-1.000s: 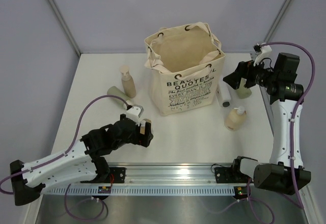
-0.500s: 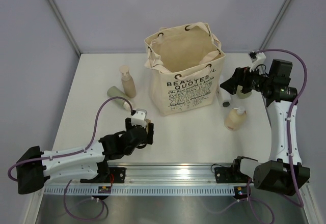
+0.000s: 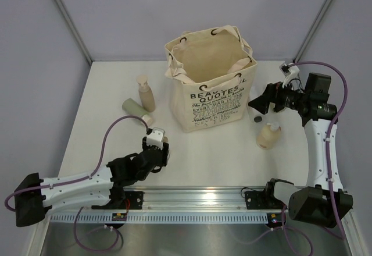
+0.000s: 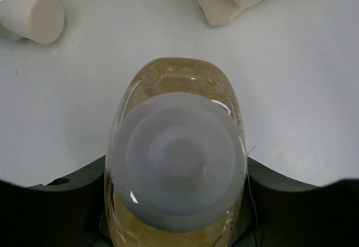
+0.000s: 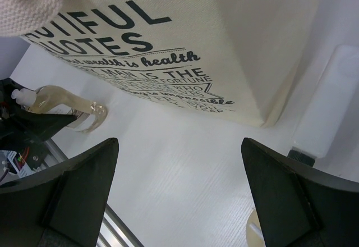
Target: Place the personal care products into the canvas bag
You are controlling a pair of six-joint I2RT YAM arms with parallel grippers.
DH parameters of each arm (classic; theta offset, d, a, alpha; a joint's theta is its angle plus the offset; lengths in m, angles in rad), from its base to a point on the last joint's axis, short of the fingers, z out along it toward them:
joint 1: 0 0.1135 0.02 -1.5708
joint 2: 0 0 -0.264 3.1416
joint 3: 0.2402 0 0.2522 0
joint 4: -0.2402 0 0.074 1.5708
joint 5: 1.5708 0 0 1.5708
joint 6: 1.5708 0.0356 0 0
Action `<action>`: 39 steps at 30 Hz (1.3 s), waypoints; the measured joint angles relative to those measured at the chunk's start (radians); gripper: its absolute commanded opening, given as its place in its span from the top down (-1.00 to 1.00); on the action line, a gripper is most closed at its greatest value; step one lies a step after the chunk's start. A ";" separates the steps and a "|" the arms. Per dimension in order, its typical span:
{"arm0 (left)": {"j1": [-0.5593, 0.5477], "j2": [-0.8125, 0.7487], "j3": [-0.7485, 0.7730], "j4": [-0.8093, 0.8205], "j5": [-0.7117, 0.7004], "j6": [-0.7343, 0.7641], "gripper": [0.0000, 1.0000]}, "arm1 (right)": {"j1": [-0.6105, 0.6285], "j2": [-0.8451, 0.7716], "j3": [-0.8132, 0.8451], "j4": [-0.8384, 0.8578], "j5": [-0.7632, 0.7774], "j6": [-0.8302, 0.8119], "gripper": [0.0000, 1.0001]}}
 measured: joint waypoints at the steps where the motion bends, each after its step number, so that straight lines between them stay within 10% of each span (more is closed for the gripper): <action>1: 0.000 -0.019 0.006 -0.028 0.007 0.014 1.00 | 0.000 -0.005 -0.003 -0.001 -0.007 -0.007 -0.99; 15: 0.002 -0.008 0.645 -0.206 0.056 0.269 1.00 | 0.000 -0.032 -0.062 -0.007 -0.082 -0.055 -0.99; 28: 0.373 0.640 1.593 -0.095 0.413 0.462 1.00 | 0.000 -0.031 -0.082 0.000 -0.130 -0.052 -0.99; 39: 0.498 1.127 1.782 -0.165 0.901 0.365 1.00 | 0.000 -0.047 -0.095 0.005 -0.127 -0.045 -0.99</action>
